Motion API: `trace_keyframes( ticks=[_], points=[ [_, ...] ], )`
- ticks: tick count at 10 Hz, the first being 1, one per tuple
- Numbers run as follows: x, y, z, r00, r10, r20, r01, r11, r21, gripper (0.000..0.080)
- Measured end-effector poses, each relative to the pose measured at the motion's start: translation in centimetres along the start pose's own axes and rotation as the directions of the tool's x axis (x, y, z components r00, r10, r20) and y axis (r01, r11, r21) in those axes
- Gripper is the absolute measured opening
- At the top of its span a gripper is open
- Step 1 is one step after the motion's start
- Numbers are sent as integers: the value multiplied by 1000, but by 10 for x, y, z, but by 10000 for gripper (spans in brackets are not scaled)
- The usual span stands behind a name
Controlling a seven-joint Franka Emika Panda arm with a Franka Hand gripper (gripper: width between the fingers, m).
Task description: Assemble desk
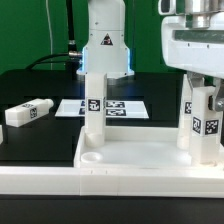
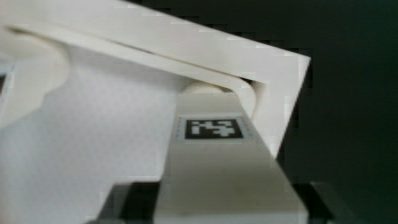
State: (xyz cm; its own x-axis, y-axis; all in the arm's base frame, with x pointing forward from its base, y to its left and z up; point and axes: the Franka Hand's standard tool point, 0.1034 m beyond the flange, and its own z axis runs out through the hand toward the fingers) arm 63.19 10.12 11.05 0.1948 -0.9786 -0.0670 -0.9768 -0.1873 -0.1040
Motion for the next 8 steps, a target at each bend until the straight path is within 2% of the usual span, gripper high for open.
trace_keyframes(
  ticks=[3, 4, 5, 6, 8],
  points=[
    [1, 0, 0, 999, -34, -2, 34, 999, -1, 289],
    [1, 0, 0, 995, -104, -2, 104, 995, -1, 510],
    [1, 0, 0, 993, -120, -2, 120, 993, -1, 510],
    [1, 0, 0, 974, -226, -5, 226, 974, -3, 624],
    [0, 1, 1, 900, -436, -16, 436, 900, -16, 643]
  ],
)
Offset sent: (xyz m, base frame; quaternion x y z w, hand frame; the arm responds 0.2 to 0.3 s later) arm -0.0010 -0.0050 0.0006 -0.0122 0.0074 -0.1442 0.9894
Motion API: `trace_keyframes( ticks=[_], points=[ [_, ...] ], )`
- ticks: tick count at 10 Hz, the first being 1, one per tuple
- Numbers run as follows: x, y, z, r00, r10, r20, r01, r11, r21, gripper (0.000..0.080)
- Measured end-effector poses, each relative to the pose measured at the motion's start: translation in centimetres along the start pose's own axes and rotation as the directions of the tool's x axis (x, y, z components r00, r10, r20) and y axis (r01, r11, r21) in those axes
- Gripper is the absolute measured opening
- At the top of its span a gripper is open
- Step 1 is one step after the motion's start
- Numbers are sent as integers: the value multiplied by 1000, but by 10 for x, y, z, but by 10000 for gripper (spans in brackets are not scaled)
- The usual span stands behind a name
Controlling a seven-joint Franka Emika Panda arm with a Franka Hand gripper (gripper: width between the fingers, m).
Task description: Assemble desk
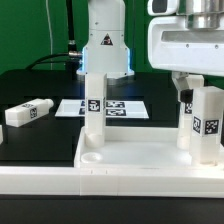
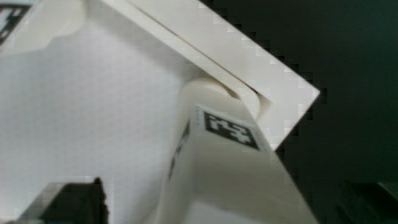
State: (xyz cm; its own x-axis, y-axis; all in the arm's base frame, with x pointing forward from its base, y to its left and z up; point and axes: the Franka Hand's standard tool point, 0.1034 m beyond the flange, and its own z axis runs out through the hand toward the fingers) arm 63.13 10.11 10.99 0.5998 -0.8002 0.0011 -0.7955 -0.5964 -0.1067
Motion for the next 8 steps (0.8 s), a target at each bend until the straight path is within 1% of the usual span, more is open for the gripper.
trace_keyframes(
  ticks=[1, 2, 3, 4, 5, 6, 8],
  points=[
    [-2, -1, 0, 998, -70, 0, 70, 998, -1, 648],
    [-2, -1, 0, 984, -179, -9, 179, 984, -11, 648],
    [-3, -2, 0, 960, -279, -14, 279, 960, -13, 649],
    [-1, -3, -1, 929, -370, -15, 370, 929, -13, 649],
    [-3, -4, -1, 906, -422, -15, 422, 907, -13, 649],
    [-3, -6, -2, 870, -492, -20, 492, 871, -10, 649],
    [-2, -6, -3, 799, -601, -20, 601, 799, -11, 649]
  ],
)
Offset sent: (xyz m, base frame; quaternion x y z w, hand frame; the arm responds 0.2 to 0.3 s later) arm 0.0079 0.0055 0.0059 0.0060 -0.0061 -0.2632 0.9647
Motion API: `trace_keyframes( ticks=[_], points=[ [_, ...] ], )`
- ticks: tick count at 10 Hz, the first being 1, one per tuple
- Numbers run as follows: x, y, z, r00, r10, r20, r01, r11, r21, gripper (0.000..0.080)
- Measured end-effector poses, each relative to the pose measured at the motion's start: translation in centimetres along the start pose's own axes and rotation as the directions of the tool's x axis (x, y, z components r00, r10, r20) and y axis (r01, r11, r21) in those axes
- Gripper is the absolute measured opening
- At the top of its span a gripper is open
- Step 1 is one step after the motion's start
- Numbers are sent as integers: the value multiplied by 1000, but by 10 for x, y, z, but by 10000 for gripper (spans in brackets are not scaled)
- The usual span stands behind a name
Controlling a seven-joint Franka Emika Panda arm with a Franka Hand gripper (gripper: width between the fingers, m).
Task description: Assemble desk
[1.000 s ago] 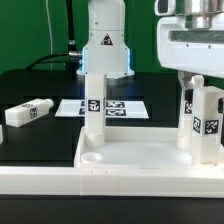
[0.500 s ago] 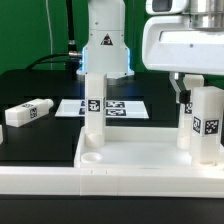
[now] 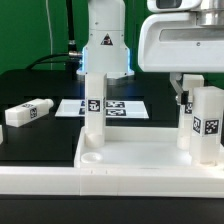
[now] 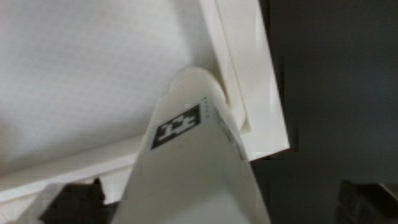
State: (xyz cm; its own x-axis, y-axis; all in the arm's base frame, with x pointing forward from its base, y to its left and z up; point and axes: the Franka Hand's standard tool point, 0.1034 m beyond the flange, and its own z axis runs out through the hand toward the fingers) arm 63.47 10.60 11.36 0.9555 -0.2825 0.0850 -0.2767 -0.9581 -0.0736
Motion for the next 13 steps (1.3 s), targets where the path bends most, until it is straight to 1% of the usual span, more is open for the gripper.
trace_keyframes(
  ticks=[2, 3, 5, 6, 7, 8, 9, 10, 11, 13],
  points=[
    [0, 1, 0, 991, -131, -1, 131, 991, -7, 649],
    [0, 1, 0, 987, -159, -1, 159, 987, -9, 649],
    [2, 4, 0, 956, -292, 1, 292, 956, -15, 649],
    [2, 5, 0, 960, -281, 1, 281, 960, -15, 522],
    [2, 5, 0, 960, -280, 1, 280, 960, -15, 522],
    [2, 5, 0, 960, -280, 1, 280, 960, -15, 383],
    [2, 5, 0, 963, -269, 1, 269, 963, -15, 383],
    [2, 5, 0, 968, -253, 1, 253, 967, -15, 289],
    [2, 5, 0, 969, -248, 0, 248, 969, -15, 289],
    [2, 5, 1, 994, -113, -1, 113, 994, -14, 289]
  ],
)
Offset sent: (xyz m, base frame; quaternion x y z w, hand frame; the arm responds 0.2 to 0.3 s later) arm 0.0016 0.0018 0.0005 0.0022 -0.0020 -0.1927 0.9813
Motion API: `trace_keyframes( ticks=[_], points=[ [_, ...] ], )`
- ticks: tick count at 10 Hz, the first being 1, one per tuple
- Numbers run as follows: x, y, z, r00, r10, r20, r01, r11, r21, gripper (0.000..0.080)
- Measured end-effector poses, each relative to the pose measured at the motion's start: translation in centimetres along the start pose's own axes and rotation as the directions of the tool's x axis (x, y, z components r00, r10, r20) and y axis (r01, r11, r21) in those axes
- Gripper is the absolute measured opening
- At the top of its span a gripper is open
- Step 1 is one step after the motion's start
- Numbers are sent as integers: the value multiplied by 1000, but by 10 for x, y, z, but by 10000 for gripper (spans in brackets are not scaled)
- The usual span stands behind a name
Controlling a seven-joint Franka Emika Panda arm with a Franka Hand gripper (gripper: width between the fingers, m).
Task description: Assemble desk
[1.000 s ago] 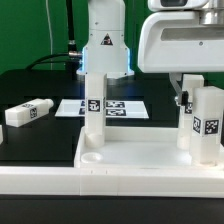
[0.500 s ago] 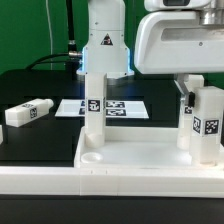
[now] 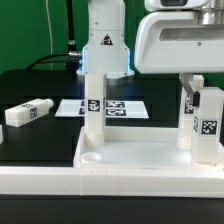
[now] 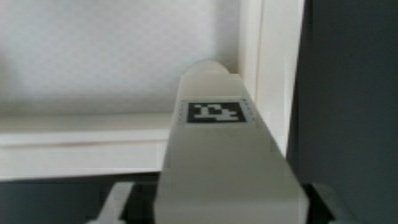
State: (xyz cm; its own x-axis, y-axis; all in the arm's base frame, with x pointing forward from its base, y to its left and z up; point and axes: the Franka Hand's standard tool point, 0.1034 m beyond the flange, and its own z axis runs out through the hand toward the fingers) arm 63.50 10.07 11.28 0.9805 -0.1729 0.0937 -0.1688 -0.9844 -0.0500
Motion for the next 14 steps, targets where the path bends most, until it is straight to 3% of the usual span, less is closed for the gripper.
trace_keyframes(
  ticks=[2, 6, 10, 12, 13, 14],
  points=[
    [2, 4, -1, 986, 169, 1, -169, 986, 5, 289],
    [2, 7, 1, 824, 566, 8, -566, 824, 8, 291],
    [1, 7, 1, 625, 781, 12, -781, 625, 2, 291],
    [2, 7, 1, 633, 774, 10, -774, 633, 1, 292],
    [1, 8, 1, 676, 737, 11, -737, 676, 0, 493],
    [1, 6, 1, 693, 721, 11, -721, 693, 0, 493]
  ],
)
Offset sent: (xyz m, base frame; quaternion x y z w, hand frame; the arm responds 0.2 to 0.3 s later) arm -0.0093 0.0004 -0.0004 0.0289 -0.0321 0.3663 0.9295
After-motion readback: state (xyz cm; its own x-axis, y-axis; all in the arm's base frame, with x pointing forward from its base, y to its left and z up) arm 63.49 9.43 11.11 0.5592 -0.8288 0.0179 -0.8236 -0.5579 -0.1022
